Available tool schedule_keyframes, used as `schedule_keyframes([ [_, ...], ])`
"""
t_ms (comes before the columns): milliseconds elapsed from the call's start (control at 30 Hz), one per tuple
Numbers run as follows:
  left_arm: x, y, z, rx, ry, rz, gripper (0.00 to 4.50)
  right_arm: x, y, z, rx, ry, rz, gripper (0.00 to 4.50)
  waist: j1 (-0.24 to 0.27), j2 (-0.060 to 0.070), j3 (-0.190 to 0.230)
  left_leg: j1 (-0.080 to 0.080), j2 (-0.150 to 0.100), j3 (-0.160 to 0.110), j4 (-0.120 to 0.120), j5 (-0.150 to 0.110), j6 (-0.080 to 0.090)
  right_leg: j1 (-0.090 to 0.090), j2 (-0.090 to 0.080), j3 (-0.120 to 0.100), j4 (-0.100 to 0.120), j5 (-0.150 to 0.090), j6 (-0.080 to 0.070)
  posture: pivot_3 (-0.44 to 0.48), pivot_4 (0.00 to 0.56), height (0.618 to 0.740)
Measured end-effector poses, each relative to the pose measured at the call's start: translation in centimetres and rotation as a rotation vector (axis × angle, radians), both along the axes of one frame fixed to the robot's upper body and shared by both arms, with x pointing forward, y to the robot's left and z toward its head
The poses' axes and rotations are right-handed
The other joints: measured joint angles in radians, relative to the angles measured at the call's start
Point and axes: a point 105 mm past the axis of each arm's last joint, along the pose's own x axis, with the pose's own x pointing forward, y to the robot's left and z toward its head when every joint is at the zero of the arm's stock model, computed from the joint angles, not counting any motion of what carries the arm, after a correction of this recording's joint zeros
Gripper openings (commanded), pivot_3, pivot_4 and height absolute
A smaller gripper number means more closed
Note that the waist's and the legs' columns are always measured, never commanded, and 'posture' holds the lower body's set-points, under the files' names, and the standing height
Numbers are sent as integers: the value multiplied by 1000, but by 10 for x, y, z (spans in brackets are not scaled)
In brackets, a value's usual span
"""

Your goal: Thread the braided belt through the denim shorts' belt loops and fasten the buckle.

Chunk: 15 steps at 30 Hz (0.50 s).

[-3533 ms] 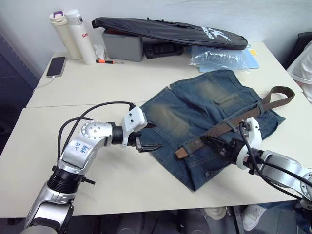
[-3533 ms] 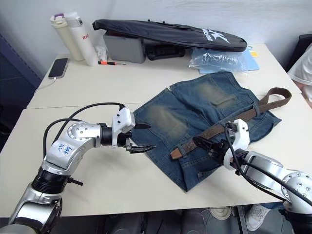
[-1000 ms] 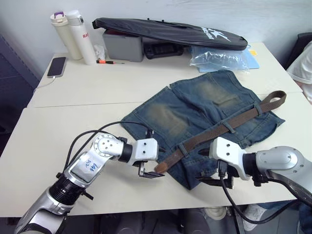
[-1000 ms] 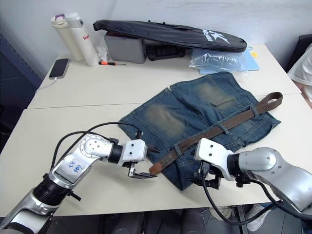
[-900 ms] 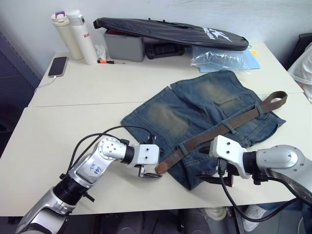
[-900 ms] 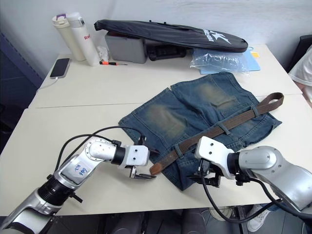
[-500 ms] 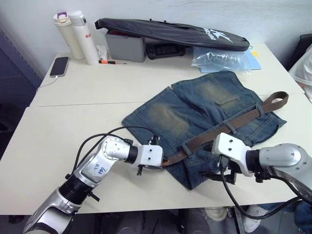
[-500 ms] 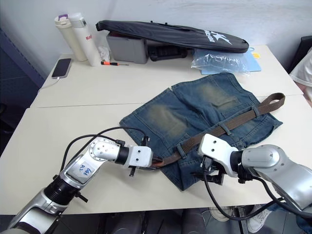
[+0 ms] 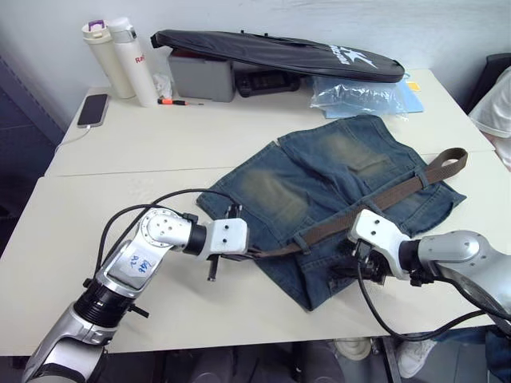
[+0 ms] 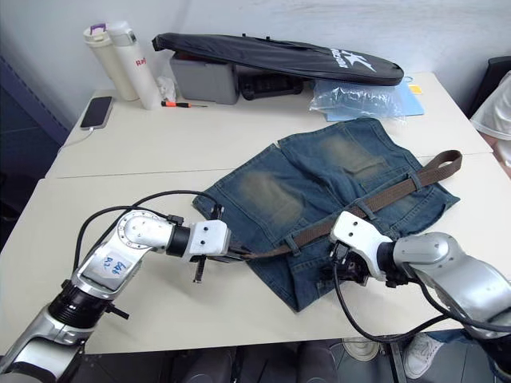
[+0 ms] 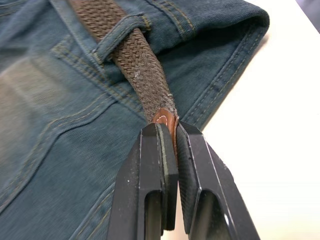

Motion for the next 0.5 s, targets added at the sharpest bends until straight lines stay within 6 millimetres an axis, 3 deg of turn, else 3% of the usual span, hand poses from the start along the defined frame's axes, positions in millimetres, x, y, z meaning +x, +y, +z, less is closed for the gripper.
schedule_keyframes([
  [67, -1, 3, 4, -1, -1, 3, 0, 5, -2, 0, -4, -7, -20, 74, -2, 0, 0, 0, 0, 0, 0, 0, 0, 0, 0, 0, 0, 0, 0, 0, 150, 740],
  [300, -11, 24, 2, -72, 126, 84, 0, 12, 5, -4, 3, 0, -23, 74, -12, -6, -4, 2, 1, 0, 0, 0, 1, 1, 1, 0, 1, 0, -1, 0, 150, 740],
  [500, -31, 88, -15, -19, 273, 254, 0, 21, 15, -6, 26, 17, -27, 74, -32, -12, -6, 10, 6, 2, -3, 0, 1, 2, 4, 1, 3, -6, -13, 0, 150, 740],
])
